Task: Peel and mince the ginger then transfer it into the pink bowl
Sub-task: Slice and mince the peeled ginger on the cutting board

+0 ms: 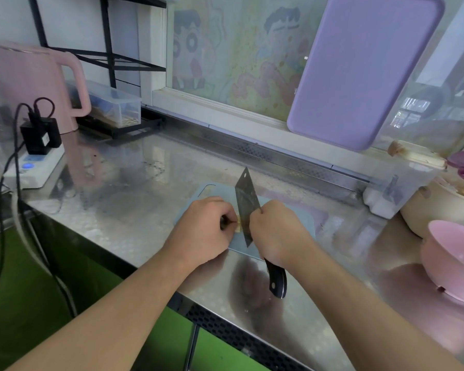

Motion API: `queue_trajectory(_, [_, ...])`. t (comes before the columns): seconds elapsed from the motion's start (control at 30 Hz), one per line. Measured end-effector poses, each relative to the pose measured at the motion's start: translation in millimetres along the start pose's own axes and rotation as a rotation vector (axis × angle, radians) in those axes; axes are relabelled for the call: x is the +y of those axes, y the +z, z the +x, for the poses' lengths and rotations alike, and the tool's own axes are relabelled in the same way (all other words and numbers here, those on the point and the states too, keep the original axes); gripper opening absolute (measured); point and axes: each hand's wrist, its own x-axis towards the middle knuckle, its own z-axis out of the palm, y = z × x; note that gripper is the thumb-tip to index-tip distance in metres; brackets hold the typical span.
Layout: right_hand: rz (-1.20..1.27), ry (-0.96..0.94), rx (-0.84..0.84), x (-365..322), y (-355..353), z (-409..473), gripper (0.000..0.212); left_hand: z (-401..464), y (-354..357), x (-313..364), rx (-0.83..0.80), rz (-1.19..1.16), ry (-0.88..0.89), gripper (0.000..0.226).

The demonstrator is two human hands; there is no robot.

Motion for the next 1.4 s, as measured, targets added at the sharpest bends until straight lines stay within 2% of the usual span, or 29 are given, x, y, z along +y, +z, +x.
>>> queue_trajectory(0.17, [0.255, 0.097, 0.021, 6.6, -0.3, 0.9, 0.022, 0.9, 0.1, 0.2, 0.005, -0.007, -0.019, 0.015])
queue_trajectory(0.33, [0.292, 0.108, 0.026, 6.1, 1.5, 0.5, 0.021, 0.1, -0.2, 1.1, 0.007, -0.015, -0.022, 0.015])
queue_trajectory(0.53, [0.124, 0.005, 0.008, 2.4, -2.0, -5.6, 0.011, 0.1, 0.3, 0.9, 0.013, -0.018, -0.015, 0.016])
queue_trajectory(0.63, [-0.073, -0.03, -0.019, -4.0, -7.5, -12.7, 0.024, 0.2, 0.7, 0.5, 0.014, -0.015, -0.008, 0.017])
queue_trajectory(0.7, [-0.307, -0.088, -0.058, -6.9, -10.7, -12.7, 0.015, 0.3, 0.7, -0.2, 0.015, -0.008, -0.004, 0.016])
queue_trajectory(0.83, [-0.48, -0.212, -0.148, -13.0, -18.1, -7.1, 0.018, 0.1, -1.0, 0.4, 0.006, -0.007, -0.007, 0.015])
queue_trajectory(0.9, [-0.451, -0.207, -0.154, -16.9, -15.6, -2.4, 0.02, 0.3, -2.0, 1.0, 0.002, -0.009, -0.015, 0.017])
queue_trajectory(1.03, [-0.221, -0.125, -0.058, -17.4, 4.5, 11.5, 0.038, -0.9, -3.7, 3.1, -0.009, -0.001, -0.034, 0.017])
queue_trajectory(1.1, [-0.12, -0.041, -0.04, -13.5, 5.3, 9.3, 0.033, -1.4, -3.4, 3.1, -0.015, 0.003, -0.034, 0.015])
queue_trajectory(1.17, [0.043, 0.067, -0.041, -10.0, 0.5, 1.8, 0.017, -1.3, -2.6, 2.2, -0.012, 0.011, -0.026, 0.015])
queue_trajectory(1.33, [0.42, 0.158, 0.033, 0.6, 1.9, -1.2, 0.025, 0.0, -3.1, 1.9, 0.005, 0.012, -0.049, 0.012])
queue_trajectory(1.4, [0.458, 0.177, 0.054, 0.0, 1.8, 0.6, 0.023, 0.4, -3.4, 1.8, 0.014, 0.008, -0.056, 0.012])
